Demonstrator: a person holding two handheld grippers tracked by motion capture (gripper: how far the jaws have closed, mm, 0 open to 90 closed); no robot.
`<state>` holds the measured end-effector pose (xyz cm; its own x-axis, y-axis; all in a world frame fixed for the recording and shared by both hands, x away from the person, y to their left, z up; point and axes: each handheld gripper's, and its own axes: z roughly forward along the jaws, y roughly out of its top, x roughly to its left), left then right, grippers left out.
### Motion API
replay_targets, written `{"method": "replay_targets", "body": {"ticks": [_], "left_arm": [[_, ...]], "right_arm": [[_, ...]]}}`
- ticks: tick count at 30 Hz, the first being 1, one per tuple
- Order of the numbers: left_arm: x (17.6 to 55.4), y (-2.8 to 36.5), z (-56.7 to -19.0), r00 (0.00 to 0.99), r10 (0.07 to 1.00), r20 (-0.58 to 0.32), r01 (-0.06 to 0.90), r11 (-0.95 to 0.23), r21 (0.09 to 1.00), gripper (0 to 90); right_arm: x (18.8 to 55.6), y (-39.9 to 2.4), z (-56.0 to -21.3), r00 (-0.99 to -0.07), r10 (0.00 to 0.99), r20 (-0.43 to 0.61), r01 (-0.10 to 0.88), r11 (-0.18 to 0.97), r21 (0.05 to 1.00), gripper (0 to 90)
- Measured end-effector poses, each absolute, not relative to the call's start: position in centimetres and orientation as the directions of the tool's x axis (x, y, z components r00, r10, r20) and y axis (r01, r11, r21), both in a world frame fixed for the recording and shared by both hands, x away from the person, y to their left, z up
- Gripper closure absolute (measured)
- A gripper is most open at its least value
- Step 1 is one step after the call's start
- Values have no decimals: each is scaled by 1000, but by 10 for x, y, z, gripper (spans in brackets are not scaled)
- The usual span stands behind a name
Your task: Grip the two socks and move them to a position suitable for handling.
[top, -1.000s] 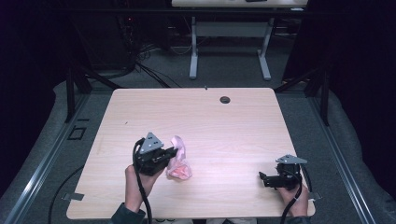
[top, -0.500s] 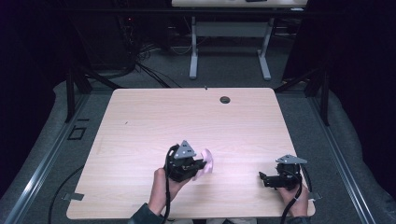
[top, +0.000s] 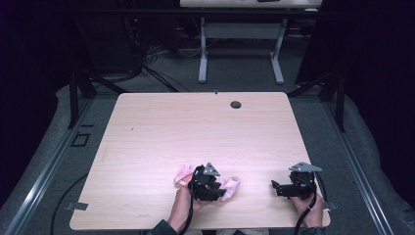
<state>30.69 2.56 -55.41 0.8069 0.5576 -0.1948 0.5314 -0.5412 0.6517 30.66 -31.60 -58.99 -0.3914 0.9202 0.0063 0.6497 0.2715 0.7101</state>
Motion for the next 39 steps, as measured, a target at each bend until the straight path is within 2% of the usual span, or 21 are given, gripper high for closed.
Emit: {"method": "replay_targets", "body": {"ticks": [3, 6, 11, 16, 25, 32, 35, 39], "left_arm": [[305, 31, -549, 798, 576, -176, 527, -527, 666, 401], [302, 48, -540, 777, 606, -173, 534, -487, 691, 312], [300, 65, -538, 744, 644, -181, 558, -449, 698, 271], [294, 87, -543, 689, 704, -172, 583, -398, 708, 264], [293, 121, -543, 635, 755, -164, 604, -354, 714, 257], [291, 131, -548, 603, 778, -177, 628, -325, 707, 251], [286, 133, -551, 605, 779, -165, 629, -340, 699, 236], [282, 138, -557, 587, 790, -179, 643, -320, 696, 179]], "right_arm": [[307, -316, -590, -391, 920, 6, 650, 271, 710, 0], [307, -316, -590, -391, 920, 5, 650, 273, 709, 0], [306, -316, -590, -386, 922, 6, 652, 268, 710, 4], [306, -316, -589, -388, 922, 6, 651, 270, 709, 5], [306, -316, -589, -389, 921, 3, 653, 273, 706, 6], [307, -316, -588, -389, 921, 11, 661, 271, 700, 11], [306, -316, -586, -397, 917, 51, 671, 252, 697, 19], [294, -297, -564, -437, 896, 78, 642, 250, 725, 36]]}}
